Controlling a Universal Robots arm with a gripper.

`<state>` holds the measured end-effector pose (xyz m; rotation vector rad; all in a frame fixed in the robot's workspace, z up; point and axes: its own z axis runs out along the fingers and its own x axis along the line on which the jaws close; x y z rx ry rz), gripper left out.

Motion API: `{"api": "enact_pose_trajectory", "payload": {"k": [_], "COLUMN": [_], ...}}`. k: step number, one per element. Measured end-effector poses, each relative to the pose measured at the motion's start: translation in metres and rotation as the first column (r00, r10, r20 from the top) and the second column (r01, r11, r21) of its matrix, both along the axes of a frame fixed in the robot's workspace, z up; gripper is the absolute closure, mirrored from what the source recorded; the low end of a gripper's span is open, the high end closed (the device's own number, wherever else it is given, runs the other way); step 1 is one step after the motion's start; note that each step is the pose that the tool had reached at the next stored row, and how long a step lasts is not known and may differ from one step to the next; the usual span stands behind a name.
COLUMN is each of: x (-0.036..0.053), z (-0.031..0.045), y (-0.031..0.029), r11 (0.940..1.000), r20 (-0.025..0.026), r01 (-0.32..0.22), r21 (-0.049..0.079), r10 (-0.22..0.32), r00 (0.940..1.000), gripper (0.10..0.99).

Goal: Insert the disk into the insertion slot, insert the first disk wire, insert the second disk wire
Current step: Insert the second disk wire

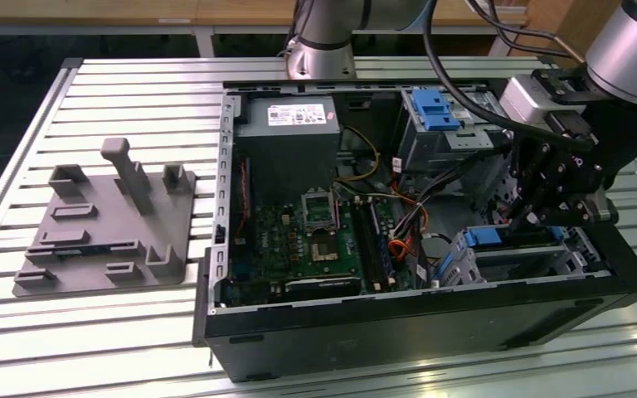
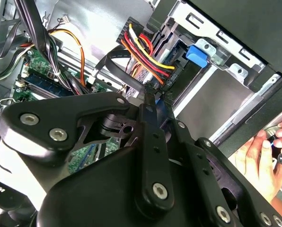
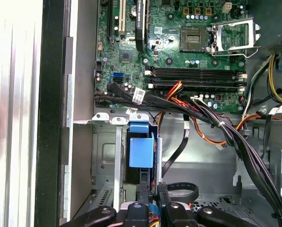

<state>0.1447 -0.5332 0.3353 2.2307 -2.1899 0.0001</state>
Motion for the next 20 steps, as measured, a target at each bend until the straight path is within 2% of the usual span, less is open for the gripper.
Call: {"api": "enact_pose_trajectory", "payload": {"k": [20], "x": [0.0006], "z": [-0.0048], "y": [-0.0002], "r11": [1.0000], "r20": [-0.0002], "r01": [-0.006], "r21": [0.000], "r10": [0.006], "r00": [1.0000], "gripper": [0.890]}}
